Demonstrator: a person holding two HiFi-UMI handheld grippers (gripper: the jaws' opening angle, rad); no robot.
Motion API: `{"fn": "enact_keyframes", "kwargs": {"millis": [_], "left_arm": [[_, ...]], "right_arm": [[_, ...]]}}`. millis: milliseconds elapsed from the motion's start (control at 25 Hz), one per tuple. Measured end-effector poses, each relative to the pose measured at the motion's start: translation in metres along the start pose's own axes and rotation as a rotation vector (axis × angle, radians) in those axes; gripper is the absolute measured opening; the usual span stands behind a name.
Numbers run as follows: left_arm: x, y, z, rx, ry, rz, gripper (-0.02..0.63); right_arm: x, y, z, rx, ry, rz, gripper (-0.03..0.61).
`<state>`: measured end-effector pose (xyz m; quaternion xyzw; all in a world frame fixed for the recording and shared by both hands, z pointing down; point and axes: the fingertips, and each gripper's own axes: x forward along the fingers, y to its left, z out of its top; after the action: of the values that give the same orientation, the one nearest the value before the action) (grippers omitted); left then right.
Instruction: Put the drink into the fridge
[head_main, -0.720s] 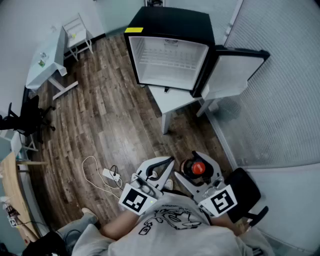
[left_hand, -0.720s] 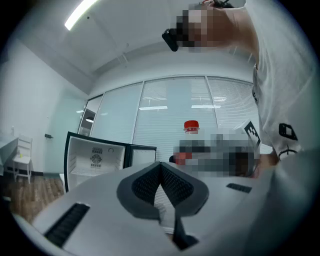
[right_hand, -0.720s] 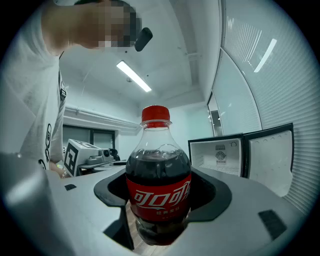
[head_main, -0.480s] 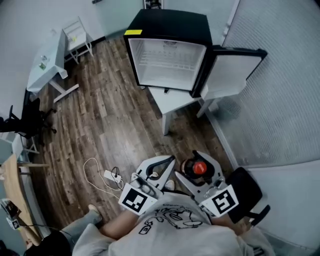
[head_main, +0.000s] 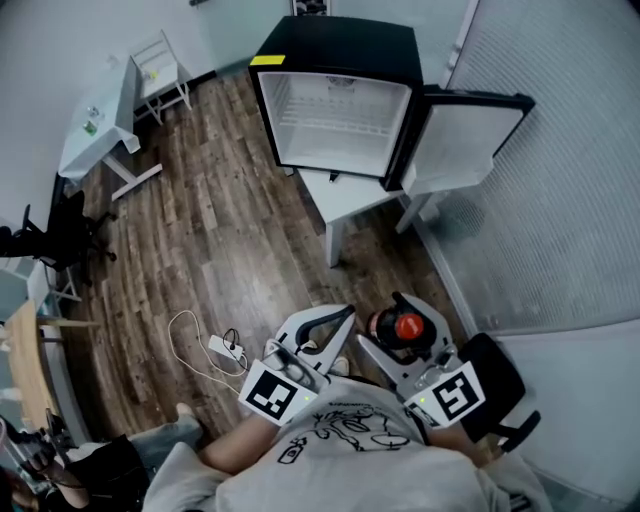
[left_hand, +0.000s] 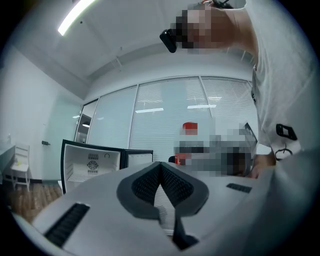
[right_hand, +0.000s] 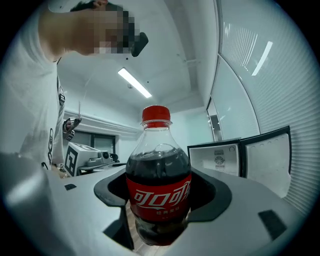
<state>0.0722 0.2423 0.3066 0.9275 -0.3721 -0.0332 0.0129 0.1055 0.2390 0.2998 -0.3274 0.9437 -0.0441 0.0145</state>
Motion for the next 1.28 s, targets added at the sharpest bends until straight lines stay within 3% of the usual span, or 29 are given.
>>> {"fn": "enact_keyframes", "kwargs": {"millis": [640, 1280], "left_arm": [[0.003, 0.003, -0.010, -0.022, 0.013, 0.037, 0.002], [0.032, 0.084, -0.006, -0.039, -0.009, 0.037, 0.002]], "right_arm": [[0.001, -0.004, 0.002, 0.003, -0.015, 0.036, 0.327], [0.076, -0.040, 0.004, -0.008, -0.006, 0.036, 0.327]]}}
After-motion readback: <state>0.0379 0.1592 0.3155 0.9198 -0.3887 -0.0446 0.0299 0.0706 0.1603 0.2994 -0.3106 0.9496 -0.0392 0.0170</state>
